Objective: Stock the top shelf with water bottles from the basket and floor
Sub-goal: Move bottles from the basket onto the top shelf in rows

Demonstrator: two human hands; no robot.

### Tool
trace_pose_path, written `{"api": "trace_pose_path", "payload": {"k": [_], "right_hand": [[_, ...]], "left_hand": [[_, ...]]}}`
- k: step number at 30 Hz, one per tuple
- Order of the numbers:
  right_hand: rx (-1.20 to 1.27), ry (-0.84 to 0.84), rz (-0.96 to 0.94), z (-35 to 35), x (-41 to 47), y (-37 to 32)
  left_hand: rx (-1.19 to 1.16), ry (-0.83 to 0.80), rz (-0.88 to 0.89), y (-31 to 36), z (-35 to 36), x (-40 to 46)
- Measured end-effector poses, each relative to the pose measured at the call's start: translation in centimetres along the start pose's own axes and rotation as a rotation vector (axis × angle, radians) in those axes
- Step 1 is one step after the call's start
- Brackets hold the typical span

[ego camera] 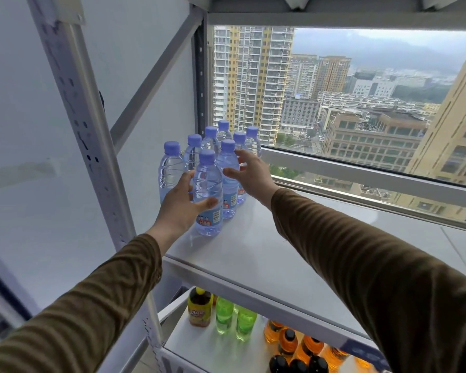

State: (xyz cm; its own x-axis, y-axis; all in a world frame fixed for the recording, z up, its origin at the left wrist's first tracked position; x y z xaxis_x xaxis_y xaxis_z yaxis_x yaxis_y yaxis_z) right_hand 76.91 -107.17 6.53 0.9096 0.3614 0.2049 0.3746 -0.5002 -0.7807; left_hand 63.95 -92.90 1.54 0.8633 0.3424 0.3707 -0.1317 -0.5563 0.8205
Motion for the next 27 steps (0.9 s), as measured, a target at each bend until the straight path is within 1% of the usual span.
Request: {"api": "trace_pose_path", "payload": {"k": [3,7,11,15,18,21,24,27], "right_hand": [[0.068,-0.04,0.053,-0.1,-0.7,0.8],[0.101,0.005,0.079,-1.1,-2.7,2.8],[0.053,0.111,0.025,-3.2,-6.6,3.9],[-0.068,0.183,-0.054,-4.3,-12.0,4.8],[-0.193,0.232,-0.116,-4.1,-16.4,5.0],[-0.304,0.297,-0.157,-3.2,-20.8,4.4],[-0.403,0.373,-0.152,-0.7,-25.1,4.4],[-0.506,0.419,-0.136,2.8,-29.7,5.8]], "left_hand": [[0.035,0.007,-0.003,-0.3,0.1,-0.6],[0.046,0.053,0.011,-0.9,0.0,-2.2],[0.048,0.083,0.037,-1.5,0.0,-4.2],[0.103,0.071,0.109,-1.8,-0.1,-5.6],[0.164,0.011,0.21,-1.4,0.0,-6.4],[0.257,-0.046,0.38,-0.5,0.0,-8.2],[0.33,-0.119,0.571,-0.1,0.0,-11.6],[0.34,-0.213,0.72,-1.2,0.4,-16.1]]}}
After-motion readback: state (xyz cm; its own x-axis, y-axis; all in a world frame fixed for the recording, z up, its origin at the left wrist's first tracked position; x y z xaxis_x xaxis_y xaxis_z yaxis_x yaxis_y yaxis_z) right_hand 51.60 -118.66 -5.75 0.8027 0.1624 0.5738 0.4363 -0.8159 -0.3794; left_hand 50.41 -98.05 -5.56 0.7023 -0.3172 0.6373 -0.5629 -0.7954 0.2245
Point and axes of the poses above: each hand's wrist, its own x-axis towards the middle knuckle, its own z-axis out of the palm, y = z × x, the point moved 8 cm from there along x, towards the middle knuckle, and after that the axes turned 10 degrees about z, right-handed, at the moved point
